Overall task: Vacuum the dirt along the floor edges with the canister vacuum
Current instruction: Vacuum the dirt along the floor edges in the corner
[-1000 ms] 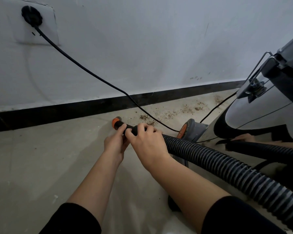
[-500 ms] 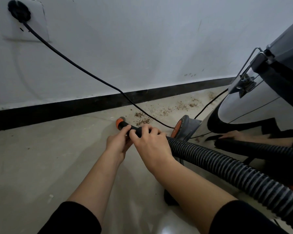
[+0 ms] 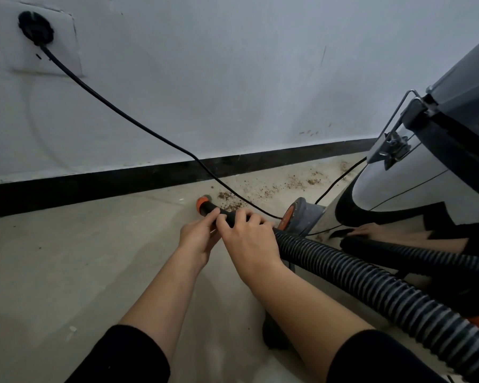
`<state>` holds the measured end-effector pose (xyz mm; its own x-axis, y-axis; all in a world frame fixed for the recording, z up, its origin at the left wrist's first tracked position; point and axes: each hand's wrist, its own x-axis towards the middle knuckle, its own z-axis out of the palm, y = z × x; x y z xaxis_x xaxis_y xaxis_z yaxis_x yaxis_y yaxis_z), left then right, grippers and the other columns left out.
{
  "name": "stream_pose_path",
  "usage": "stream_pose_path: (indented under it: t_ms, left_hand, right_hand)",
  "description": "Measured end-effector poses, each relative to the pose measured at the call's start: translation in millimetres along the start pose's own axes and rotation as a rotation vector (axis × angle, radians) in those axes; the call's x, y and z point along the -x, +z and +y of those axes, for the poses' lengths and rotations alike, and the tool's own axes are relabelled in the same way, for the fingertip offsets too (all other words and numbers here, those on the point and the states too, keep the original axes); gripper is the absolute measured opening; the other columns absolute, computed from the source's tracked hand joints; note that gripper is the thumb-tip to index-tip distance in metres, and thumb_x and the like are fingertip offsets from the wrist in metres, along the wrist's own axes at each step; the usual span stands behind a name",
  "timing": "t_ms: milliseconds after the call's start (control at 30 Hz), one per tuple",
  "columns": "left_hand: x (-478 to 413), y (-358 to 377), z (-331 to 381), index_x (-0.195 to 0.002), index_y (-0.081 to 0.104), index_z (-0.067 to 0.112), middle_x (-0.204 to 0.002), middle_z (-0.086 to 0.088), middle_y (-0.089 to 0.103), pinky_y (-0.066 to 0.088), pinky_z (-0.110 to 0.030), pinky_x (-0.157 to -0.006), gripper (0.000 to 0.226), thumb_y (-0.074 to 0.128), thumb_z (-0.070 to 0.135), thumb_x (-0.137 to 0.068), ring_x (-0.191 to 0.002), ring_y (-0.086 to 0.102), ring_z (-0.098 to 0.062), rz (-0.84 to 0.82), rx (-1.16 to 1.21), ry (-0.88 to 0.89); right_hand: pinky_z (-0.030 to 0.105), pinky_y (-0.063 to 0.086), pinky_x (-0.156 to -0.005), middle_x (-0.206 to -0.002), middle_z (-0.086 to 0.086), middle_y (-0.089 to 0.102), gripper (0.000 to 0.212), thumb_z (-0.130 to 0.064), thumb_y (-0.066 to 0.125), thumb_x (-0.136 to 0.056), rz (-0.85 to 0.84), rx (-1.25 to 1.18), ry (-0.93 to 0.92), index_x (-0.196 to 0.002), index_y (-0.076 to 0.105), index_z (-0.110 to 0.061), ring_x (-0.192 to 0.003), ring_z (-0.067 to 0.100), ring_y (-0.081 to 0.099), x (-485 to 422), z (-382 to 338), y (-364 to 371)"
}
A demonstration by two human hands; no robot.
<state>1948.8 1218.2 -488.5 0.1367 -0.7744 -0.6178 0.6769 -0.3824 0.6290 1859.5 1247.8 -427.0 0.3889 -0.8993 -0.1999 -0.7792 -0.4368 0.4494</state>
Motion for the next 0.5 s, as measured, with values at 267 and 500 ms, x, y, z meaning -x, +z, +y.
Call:
stream_pose_path:
  t_ms: [267, 500]
  left_hand:
    - [-9.8, 1.8, -2.5, -0.112, 0.065, -0.007, -0.089, -0.014, 0.07, 0.053, -0.02, -0.048, 0.03, 0.067, 0.014, -0.091, -0.072, 0.069, -0.017, -0.025, 0.0, 0.003]
    - [-9.6, 7.5, -9.7, -0.11, 0.066, -0.007, -0.088, -0.015, 0.071, 0.053, -0.02, -0.047, 0.029, 0.067, 0.014, -0.091, -0.071, 0.068, -0.017, -0.051, -0.033, -0.035]
  right_hand:
    - [0.059, 0.046, -0.088, -0.131, 0.037, 0.032, 0.06, -0.007, 0.046, -0.095, 0.009, 0.005, 0.001, -0.145, 0.013, -0.006, -0.109, 0.048, 0.049, -8.0, 0.0, 9.8]
    - [0.059, 0.045, -0.085, -0.129, 0.036, 0.034, 0.06, -0.007, 0.047, -0.094, -0.004, 0.012, 0.02, -0.145, 0.015, -0.006, -0.108, 0.048, 0.05, -1.0, 3.6, 13.5]
